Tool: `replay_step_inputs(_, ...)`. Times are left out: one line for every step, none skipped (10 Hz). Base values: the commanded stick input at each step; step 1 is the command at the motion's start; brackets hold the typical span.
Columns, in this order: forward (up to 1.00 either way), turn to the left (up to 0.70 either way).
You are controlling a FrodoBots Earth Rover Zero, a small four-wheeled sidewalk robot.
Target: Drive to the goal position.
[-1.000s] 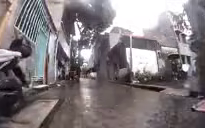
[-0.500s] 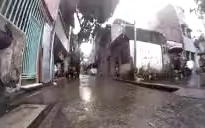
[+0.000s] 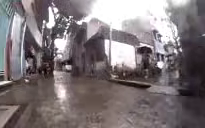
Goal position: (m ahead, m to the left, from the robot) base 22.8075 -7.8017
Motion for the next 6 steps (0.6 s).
replay_step_inputs(0.0,-0.1)
replay_step_inputs(0.0,0.0)
replay_step_inputs(0.0,0.0)
replay_step_inputs(0.0,0.0)
replay_step_inputs(0.0,0.0)
replay_step_inputs(0.0,0.0)
